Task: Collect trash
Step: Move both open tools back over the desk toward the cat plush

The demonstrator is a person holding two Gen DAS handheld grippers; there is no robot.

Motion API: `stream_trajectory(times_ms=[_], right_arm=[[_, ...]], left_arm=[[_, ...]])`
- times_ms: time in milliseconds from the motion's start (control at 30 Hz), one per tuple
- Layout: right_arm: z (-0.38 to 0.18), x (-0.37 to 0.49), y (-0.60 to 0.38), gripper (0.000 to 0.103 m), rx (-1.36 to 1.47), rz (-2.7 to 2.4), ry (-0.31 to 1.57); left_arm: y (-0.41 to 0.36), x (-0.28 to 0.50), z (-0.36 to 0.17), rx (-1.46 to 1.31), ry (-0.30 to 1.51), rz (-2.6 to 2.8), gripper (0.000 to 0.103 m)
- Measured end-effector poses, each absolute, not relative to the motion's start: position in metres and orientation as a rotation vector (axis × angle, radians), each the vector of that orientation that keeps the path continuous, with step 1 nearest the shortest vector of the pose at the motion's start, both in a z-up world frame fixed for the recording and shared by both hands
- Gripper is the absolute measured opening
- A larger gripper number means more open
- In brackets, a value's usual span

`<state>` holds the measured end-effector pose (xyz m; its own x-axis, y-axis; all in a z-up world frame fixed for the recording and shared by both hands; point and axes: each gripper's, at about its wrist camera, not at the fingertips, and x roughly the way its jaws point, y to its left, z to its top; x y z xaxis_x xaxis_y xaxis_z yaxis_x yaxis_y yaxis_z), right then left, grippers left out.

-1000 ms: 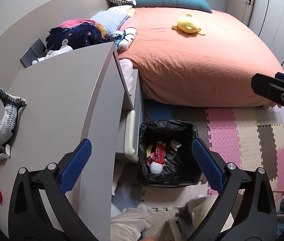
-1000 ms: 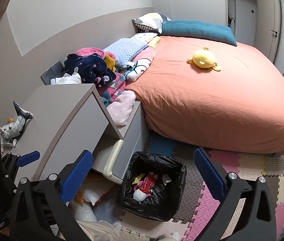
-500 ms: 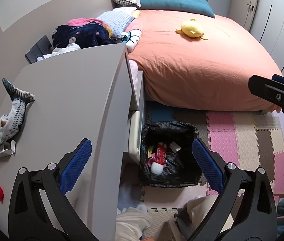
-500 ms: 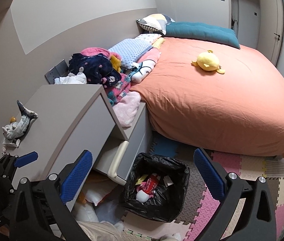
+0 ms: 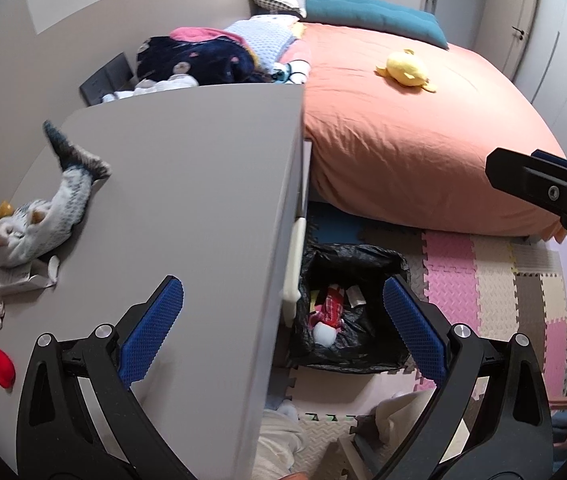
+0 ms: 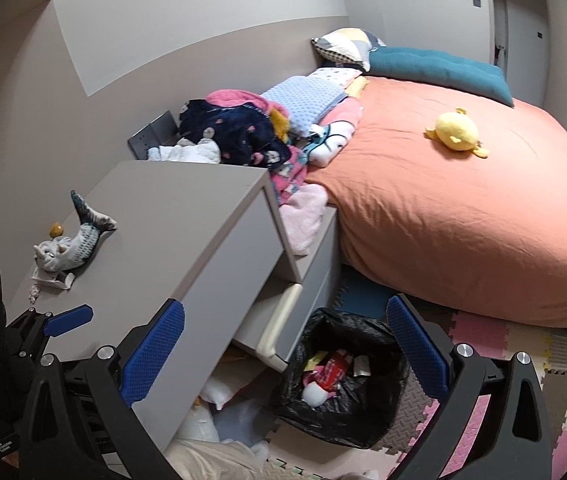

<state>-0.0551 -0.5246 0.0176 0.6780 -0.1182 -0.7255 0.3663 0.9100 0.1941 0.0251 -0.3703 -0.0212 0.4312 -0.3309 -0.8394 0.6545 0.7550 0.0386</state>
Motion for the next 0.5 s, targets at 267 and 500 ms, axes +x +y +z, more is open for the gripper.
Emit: stream_trajectory(times_ms=[267, 500], right_arm=[[0.019, -0.027, -0.489, 0.101, 0.318, -0.201, 0.774], [0.021, -0.003, -0.459, 0.101, 0.321, -0.121, 0.778]], left_arm=[[-0.327, 0.041, -0.016, 0.350, 0.936, -0.573, 0.097], [-0.286, 0.056, -0.013, 0.305, 0.940, -0.513, 0.097]])
